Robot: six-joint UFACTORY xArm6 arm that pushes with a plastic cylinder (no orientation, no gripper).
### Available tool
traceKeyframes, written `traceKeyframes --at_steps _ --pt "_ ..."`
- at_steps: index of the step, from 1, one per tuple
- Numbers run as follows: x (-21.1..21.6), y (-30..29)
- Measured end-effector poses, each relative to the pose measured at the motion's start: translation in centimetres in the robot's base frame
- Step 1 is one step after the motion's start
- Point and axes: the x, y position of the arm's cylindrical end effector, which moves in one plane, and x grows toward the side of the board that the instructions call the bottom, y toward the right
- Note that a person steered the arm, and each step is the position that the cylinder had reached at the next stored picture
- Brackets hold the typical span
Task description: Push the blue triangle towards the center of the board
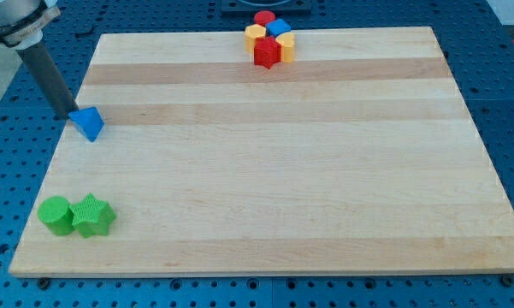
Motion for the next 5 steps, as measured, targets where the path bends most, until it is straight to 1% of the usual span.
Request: traceKeyframes --at_steps 1,2,4,5 --pt "0.2 0.0" --pt "2.5 0.0" --pt "3.0 0.7" --pt "3.0 4.4"
